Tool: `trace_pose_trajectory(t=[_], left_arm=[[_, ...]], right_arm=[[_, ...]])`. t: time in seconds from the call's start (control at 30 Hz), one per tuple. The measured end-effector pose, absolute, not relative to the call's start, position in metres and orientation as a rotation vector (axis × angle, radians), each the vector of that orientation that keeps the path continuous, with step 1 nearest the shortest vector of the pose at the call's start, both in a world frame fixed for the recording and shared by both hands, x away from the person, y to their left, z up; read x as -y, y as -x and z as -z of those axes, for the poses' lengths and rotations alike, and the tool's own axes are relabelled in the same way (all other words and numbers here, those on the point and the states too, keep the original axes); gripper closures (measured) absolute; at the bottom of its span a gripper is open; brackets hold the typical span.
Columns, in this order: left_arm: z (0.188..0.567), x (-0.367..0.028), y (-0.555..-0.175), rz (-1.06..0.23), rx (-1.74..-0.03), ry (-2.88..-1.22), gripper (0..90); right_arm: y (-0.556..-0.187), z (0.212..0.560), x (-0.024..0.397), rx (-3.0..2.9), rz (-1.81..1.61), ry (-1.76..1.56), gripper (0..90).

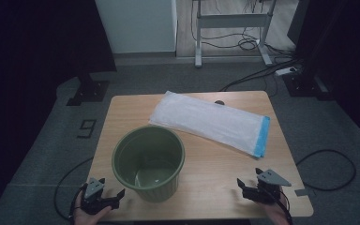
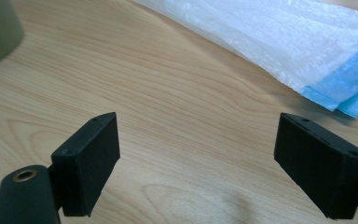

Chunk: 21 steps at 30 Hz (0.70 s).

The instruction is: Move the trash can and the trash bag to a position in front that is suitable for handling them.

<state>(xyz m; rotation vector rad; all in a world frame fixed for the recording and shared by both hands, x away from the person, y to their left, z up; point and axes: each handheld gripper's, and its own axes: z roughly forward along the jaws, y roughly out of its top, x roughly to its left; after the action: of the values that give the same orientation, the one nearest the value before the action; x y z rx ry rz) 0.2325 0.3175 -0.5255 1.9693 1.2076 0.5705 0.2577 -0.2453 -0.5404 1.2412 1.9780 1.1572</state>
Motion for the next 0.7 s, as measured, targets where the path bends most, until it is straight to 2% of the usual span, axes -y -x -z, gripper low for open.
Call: trace_pose_trajectory(t=[0.3,0.43,0.57,0.7], left_arm=[[0.511,-0.328,-0.220,-0.592,-1.122,-1.875,4.4],[0.502,-0.325,-0.217,-0.537,-1.042,-1.839,5.3],[0.490,-0.310,-0.214,-0.492,-0.884,-1.872,5.2],[0.485,-0.299,-0.216,-0.491,-0.826,-1.882,6.4]], right_arm=[[-0.257,0.541,0.248,-1.976,-1.152,-1.238,13.6],[-0.259,0.541,0.250,-1.980,-1.150,-1.237,13.7],[-0.261,0.542,0.251,-1.980,-1.143,-1.263,13.9],[-0.262,0.543,0.251,-1.979,-1.140,-1.271,13.9]])
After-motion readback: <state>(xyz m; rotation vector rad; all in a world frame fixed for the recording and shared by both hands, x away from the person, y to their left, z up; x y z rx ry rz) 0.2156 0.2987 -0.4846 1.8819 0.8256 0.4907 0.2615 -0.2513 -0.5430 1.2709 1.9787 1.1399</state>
